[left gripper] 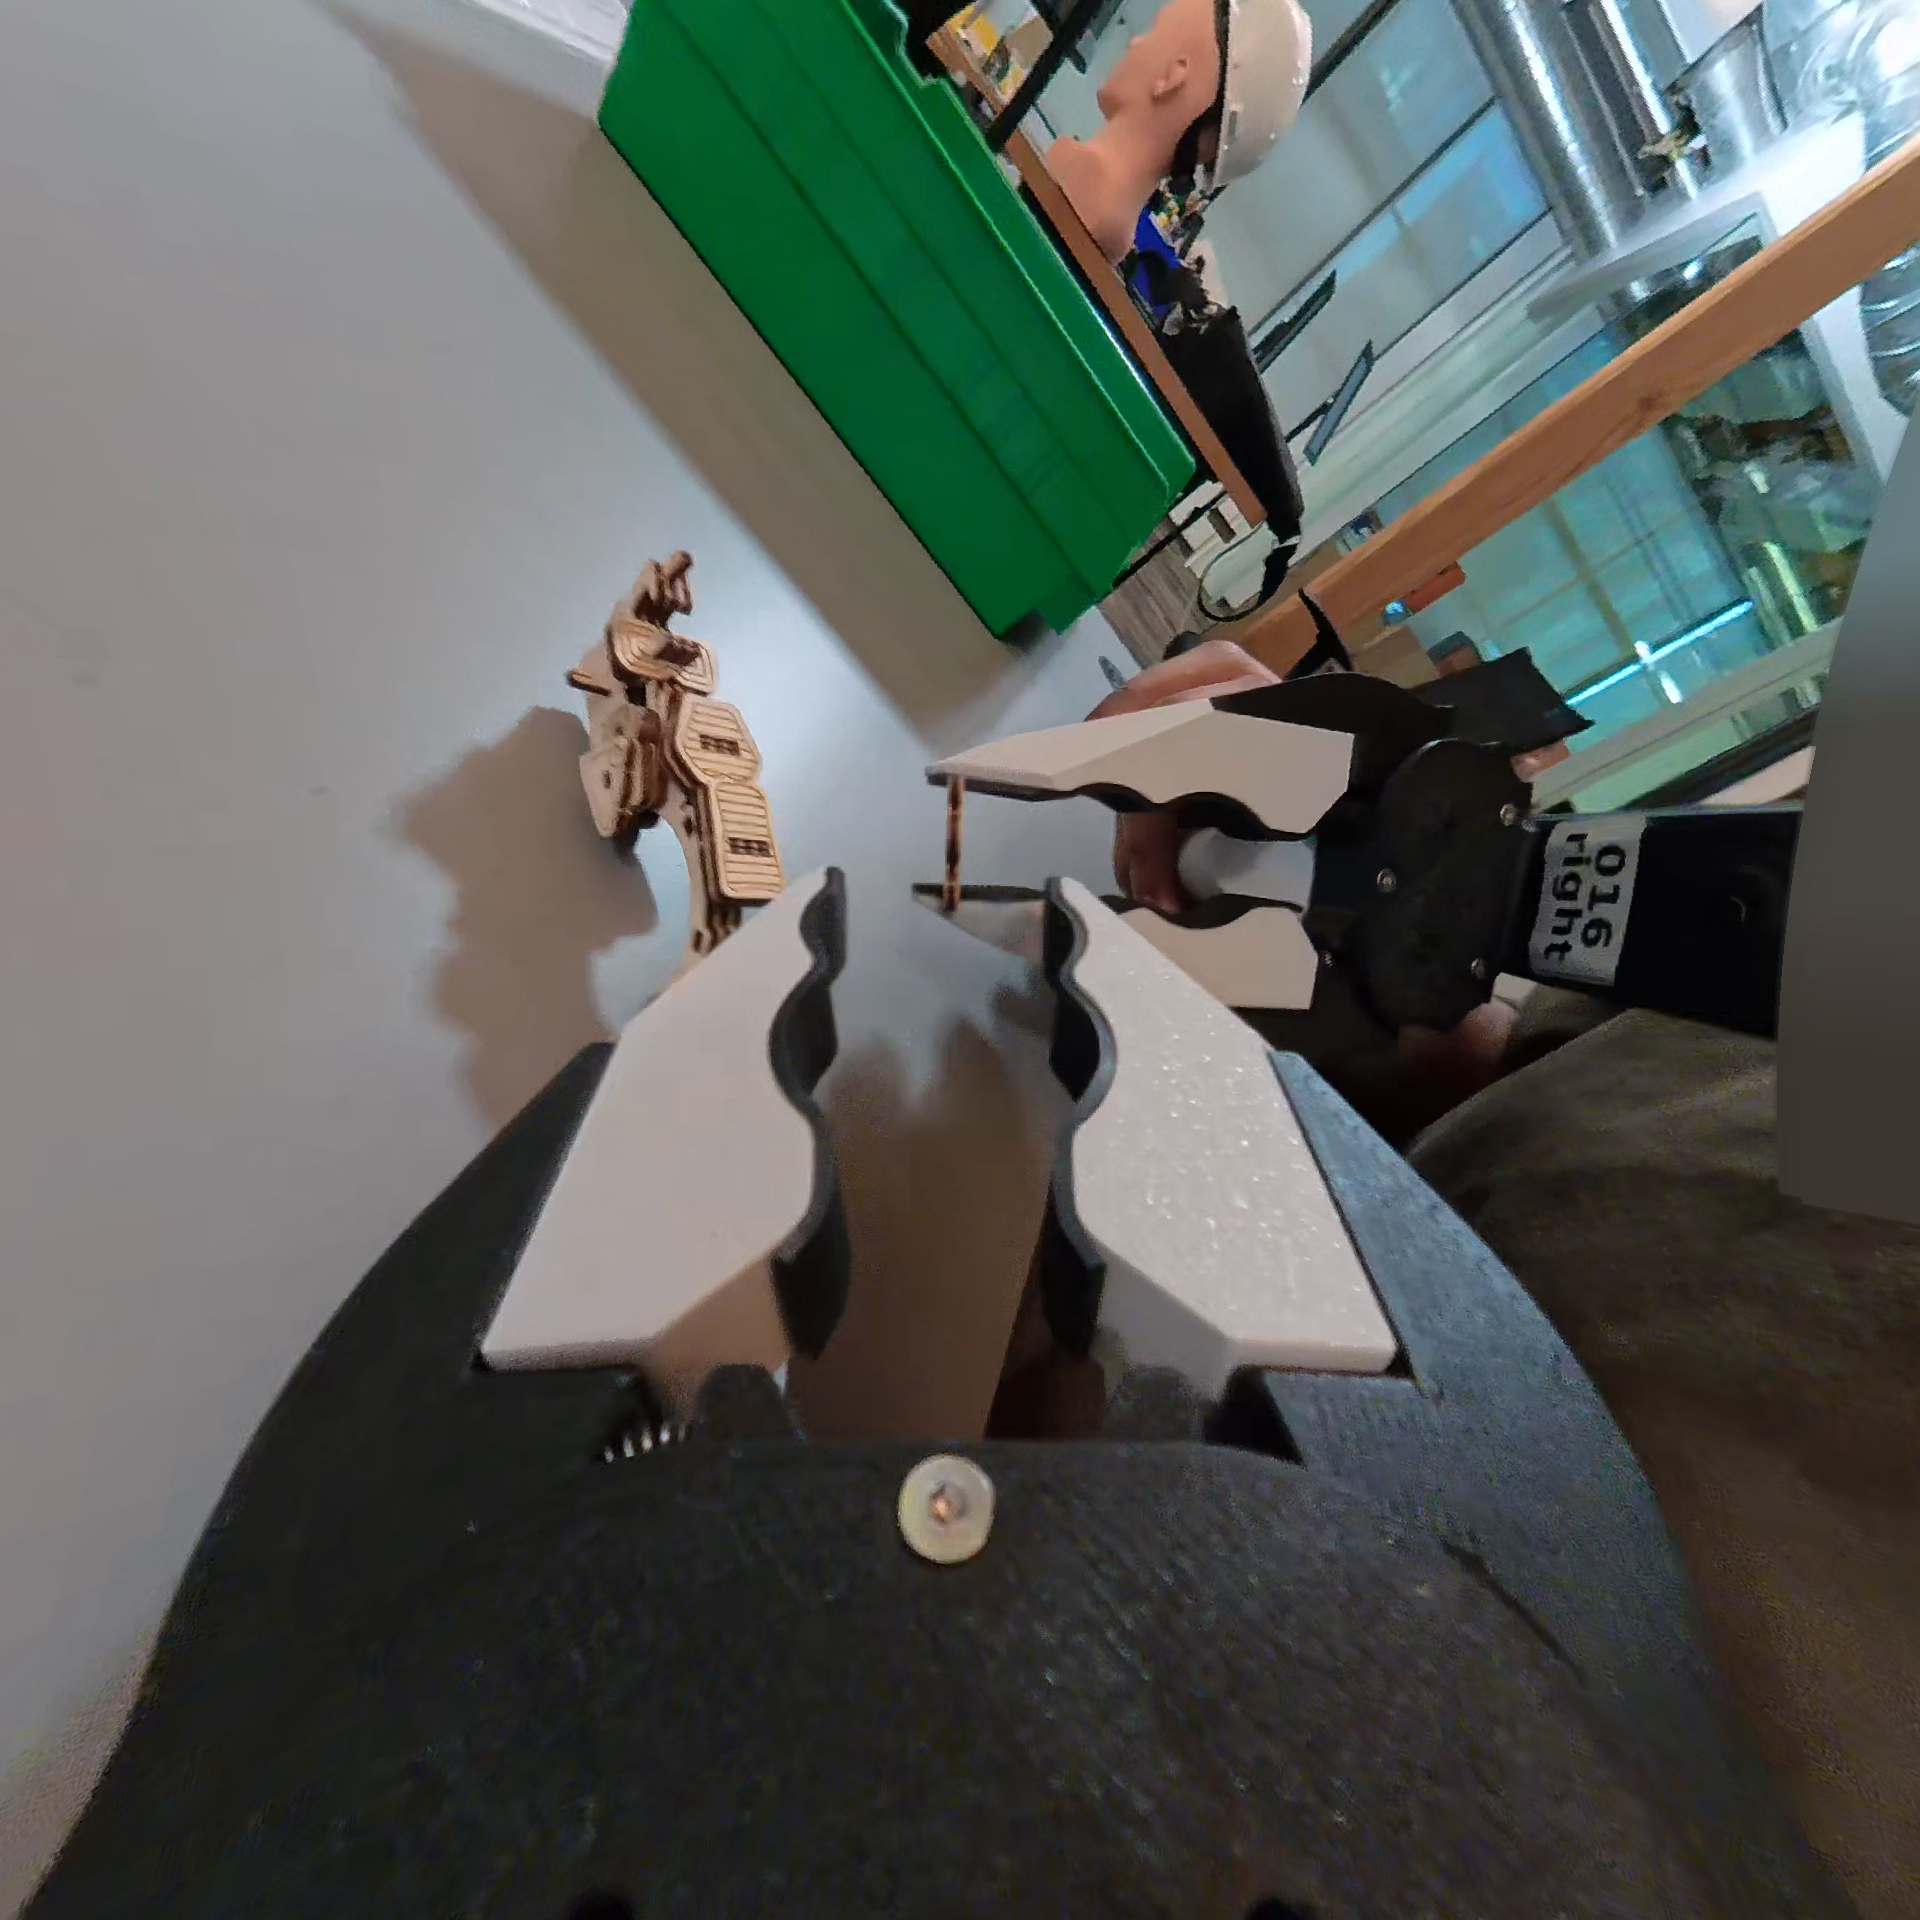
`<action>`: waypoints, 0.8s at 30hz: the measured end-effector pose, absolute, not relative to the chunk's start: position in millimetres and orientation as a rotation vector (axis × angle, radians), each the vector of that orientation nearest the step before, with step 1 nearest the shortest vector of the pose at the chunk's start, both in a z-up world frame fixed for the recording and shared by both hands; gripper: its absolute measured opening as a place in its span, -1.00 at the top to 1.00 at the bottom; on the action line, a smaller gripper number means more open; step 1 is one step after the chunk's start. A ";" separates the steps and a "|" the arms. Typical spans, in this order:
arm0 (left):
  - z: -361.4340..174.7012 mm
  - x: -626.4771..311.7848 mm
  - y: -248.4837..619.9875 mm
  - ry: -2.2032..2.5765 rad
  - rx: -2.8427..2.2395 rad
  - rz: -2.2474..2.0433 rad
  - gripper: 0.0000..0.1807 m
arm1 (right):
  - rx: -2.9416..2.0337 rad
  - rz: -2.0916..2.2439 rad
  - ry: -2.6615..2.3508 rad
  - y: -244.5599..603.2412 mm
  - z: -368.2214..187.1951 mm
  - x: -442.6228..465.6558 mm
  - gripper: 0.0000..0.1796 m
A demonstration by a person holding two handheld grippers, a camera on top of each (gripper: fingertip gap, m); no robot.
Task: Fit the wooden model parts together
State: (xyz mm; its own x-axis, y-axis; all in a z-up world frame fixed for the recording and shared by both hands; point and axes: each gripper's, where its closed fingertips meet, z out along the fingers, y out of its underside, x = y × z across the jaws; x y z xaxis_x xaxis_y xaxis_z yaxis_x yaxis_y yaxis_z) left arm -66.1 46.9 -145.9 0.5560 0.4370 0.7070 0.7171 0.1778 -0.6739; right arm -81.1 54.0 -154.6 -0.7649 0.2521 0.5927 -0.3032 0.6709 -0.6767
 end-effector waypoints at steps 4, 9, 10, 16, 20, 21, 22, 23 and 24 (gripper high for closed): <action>-144.2 -88.3 26.4 -1.060 -1.519 -0.042 0.48 | -0.074 1.077 -2.204 68.8 -150.9 -98.6 0.78; -169.8 -107.0 32.1 -1.050 -1.801 0.066 0.35 | -0.177 1.091 -2.221 82.1 -151.3 -112.0 0.78; -174.3 -108.1 37.3 -1.059 -1.825 0.032 0.35 | -0.184 1.090 -2.228 83.4 -152.2 -112.4 0.78; -186.0 -118.8 49.9 -1.060 -1.886 -0.041 0.49 | -0.190 1.090 -2.274 86.4 -159.4 -108.7 0.78; -185.0 -117.0 50.6 -1.074 -1.842 -0.109 0.62 | -0.230 1.127 -2.307 86.8 -162.4 -107.4 0.78; -182.8 -115.0 50.9 -1.087 -1.805 -0.163 0.62 | -0.246 1.144 -2.313 86.8 -162.3 -107.3 0.78; -179.7 -112.6 51.5 -1.103 -1.749 -0.234 0.63 | -0.265 1.161 -2.320 86.7 -162.1 -107.3 0.78; -176.0 -110.2 52.1 -1.119 -1.677 -0.317 0.63 | -0.284 1.177 -2.327 86.8 -162.1 -107.3 0.78; -171.8 -107.9 52.5 -1.135 -1.592 -0.409 0.63 | -0.305 1.194 -2.335 86.8 -162.2 -107.5 0.78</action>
State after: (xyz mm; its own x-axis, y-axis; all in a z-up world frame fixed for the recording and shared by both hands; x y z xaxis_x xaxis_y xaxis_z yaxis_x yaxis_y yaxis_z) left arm -107.9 52.5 -171.8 0.4842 0.4543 0.7478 0.8267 0.0424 -0.5611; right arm -107.5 86.8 -162.2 -0.8516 0.4091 0.3276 -0.0260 0.5913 -0.8061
